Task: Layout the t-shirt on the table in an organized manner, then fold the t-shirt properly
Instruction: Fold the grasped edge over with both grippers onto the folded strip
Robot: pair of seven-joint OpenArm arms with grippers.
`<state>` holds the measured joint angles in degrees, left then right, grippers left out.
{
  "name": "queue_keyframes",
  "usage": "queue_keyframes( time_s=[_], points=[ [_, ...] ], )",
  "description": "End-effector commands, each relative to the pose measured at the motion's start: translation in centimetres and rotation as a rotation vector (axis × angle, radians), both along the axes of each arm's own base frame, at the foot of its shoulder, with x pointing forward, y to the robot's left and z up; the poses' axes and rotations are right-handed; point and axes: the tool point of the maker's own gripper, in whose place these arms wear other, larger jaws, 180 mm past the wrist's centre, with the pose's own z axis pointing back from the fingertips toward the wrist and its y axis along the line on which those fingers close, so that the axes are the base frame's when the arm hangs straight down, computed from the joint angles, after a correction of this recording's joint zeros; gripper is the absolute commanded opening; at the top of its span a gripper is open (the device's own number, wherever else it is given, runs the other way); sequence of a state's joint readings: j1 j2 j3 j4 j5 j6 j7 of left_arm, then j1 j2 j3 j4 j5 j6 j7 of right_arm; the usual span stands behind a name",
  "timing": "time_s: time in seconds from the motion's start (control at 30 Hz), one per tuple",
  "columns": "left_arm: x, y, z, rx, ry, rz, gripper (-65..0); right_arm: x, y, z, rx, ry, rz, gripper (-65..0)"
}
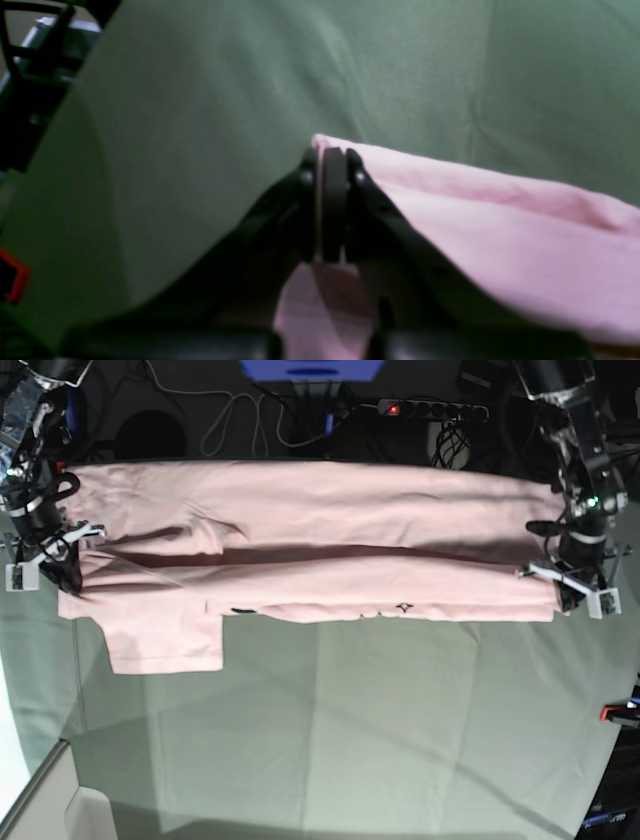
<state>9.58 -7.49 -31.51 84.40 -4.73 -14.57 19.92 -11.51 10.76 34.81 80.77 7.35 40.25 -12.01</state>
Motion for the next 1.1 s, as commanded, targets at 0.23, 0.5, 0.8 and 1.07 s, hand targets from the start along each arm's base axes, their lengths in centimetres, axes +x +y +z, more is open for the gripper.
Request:
queue_keyframes(
  time_s=[0.23,0.5,0.8,1.07],
  points=[
    [-1.6,0.7,-0.3,0.023,0.009,0.003,-65.0,-2.0,-0.7,-0.2,-0.011,0.011,-0.005,-65.0],
    [-2.8,3.6,0.4,0.036,0.002,0.075,-65.0,-3.4,-0.9,-1.0,-0.016,0.046,-0.004,-65.0],
    [-2.8,1.0,-1.0,-0.022,0.021,-0.020,-65.0,-5.6,-0.7,-2.2,-0.012,0.098,-0.004,-65.0],
    [-4.4,1.0,-4.4,-0.073,0.100,0.002,-65.0,-6.5,-0.9,-2.6,-0.013,0.119,-0.008,-65.0]
  ],
)
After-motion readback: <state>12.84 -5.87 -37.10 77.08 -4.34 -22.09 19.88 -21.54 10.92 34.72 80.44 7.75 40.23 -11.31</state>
